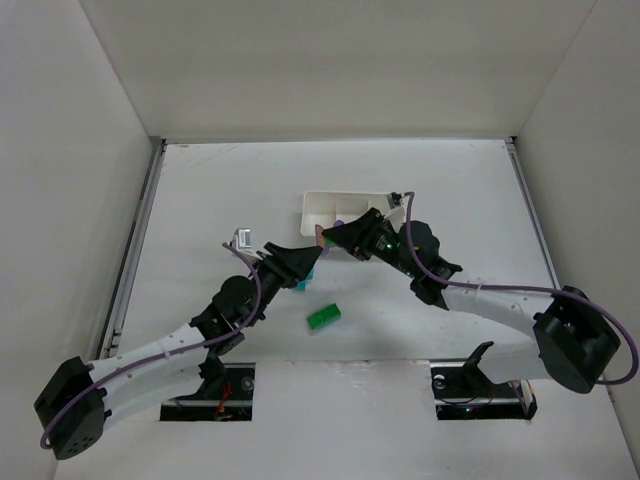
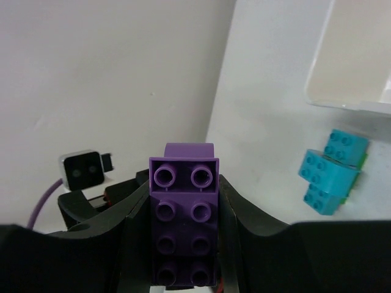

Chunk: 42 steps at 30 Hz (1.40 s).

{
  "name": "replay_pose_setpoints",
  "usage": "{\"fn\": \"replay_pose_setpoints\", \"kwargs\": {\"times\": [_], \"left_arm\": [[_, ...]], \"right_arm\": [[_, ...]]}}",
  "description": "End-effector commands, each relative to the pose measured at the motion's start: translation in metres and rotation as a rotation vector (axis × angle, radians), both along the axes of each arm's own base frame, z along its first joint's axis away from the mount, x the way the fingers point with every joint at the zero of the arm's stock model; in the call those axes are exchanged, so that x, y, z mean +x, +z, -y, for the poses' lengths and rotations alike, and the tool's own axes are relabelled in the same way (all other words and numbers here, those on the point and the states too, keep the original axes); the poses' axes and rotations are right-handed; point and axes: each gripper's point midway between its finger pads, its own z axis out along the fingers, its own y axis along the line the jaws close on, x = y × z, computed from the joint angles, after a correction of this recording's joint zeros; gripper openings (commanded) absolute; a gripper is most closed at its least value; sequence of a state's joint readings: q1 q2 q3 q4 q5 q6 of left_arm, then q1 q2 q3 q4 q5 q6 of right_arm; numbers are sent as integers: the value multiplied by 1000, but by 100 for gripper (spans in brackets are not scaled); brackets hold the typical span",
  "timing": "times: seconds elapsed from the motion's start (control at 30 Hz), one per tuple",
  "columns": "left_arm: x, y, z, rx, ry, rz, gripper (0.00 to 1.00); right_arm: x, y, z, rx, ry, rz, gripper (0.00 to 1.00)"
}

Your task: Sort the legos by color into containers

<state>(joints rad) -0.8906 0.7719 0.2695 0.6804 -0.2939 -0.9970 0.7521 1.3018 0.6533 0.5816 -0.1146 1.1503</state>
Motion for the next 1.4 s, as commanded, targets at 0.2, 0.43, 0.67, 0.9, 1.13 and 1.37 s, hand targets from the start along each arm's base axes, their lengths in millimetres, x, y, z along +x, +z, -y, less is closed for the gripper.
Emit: {"fn": "replay_pose_setpoints", "kwargs": {"times": [0.2, 0.43, 0.67, 0.9, 1.13, 1.37], "left_arm": [[3, 30, -2, -116, 9, 62, 52], [7, 33, -1, -145, 13, 65, 51], [7, 33, -1, -164, 12, 62, 51], [10, 34, 1, -162, 14, 58, 50], [11, 47, -5, -186, 24, 89, 37], [8, 49, -5, -176, 9, 99, 17]], "right_arm": [[-4, 28, -13, 213, 64, -6, 25], [-5, 38, -15, 294, 82, -4, 25], [-5, 48, -13, 370, 86, 5, 25], [-3, 50, -17, 415, 103, -7, 25], [-1, 43, -19, 405, 102, -20, 25], [-1, 44, -4, 392, 84, 5, 25]]}}
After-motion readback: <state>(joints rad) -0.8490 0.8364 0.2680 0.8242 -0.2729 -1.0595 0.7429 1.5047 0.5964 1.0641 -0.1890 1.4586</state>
